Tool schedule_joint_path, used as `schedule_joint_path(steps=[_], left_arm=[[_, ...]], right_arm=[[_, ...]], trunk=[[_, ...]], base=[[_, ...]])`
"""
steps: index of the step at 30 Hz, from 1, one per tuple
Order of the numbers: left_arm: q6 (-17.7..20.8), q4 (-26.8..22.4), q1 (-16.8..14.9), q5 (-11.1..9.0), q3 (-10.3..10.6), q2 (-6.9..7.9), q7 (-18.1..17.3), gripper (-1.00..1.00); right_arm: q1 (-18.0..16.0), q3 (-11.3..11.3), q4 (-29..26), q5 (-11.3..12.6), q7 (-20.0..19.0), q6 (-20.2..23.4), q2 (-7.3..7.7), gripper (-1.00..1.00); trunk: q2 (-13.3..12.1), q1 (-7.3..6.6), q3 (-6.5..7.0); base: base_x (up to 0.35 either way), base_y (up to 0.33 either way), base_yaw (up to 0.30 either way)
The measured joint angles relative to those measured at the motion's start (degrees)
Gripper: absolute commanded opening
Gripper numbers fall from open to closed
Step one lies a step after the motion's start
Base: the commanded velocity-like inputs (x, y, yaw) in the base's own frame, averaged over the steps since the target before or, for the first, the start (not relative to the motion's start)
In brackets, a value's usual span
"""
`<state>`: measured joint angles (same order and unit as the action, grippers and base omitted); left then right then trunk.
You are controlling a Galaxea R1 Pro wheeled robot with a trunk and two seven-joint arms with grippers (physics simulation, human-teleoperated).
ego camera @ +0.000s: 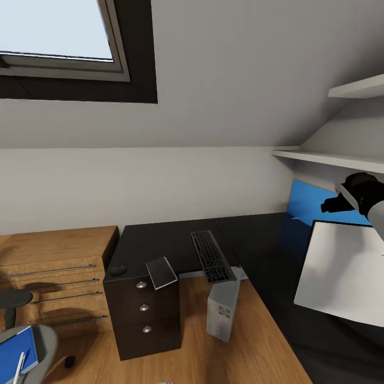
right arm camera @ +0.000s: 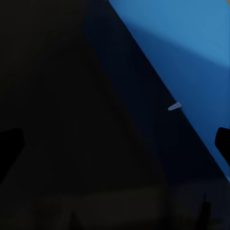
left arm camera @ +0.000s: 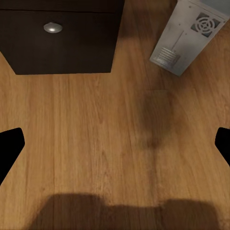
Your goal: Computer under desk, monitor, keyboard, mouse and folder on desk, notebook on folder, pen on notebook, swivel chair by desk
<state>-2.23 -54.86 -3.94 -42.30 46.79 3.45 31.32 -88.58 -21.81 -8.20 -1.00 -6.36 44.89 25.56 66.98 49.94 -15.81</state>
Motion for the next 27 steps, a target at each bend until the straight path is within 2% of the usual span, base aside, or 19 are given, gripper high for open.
schedule_joint_path(steps=[15,22,23,25,27], left_arm=[[0.0,0.0,0.0,0.1,0.1,0.0,0.0,1.0],[0.0,0.0,0.0,0.1,0.1,0.0,0.0,1.0],[0.0,-0.1,0.0,0.1,0.1,0.0,0.0,1.0],[0.0,-0.1,0.0,0.1,0.1,0.0,0.0,1.0],[0.0,0.0,0.0,0.1,0.1,0.0,0.0,1.0]], right_arm=[[1.2,-0.3,1.8,-0.1,0.0,0.0,-0.32,1.0],[2.6,-0.4,1.8,-0.5,0.0,0.6,-1.29,1.0],[2.7,-0.4,1.6,-0.6,-3.2,1.9,-1.34,1.0],[2.7,-0.8,1.5,-0.9,-7.2,2.3,-1.35,1.0],[2.7,-1.7,1.4,-1.3,-9.7,2.4,-1.35,1.0]], trunk=[[0.0,0.0,0.0],[0.0,0.01,0.0],[0.0,0.0,0.0],[0.0,0.0,0.0],[0.0,0.0,0.0]], base=[[0.0,0.0,0.0],[-0.068,0.0,0.0],[-0.009,0.0,0.0],[-0.005,0.0,0.0],[-0.003,0.0,0.0]])
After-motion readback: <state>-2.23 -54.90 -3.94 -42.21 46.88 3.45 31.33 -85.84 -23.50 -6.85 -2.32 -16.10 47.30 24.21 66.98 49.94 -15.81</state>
